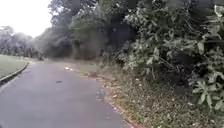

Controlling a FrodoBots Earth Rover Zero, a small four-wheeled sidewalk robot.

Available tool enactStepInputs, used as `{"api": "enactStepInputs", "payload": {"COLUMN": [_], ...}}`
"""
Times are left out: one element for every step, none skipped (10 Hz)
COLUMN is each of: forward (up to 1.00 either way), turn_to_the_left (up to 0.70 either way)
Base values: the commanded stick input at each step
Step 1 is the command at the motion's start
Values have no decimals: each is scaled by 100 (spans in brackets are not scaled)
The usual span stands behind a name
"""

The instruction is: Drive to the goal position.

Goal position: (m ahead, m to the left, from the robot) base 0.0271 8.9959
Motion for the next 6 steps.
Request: {"api": "enactStepInputs", "payload": {"forward": [0,0,0,0,0,0], "turn_to_the_left": [-45,-45,-45,-45,-45,-45]}}
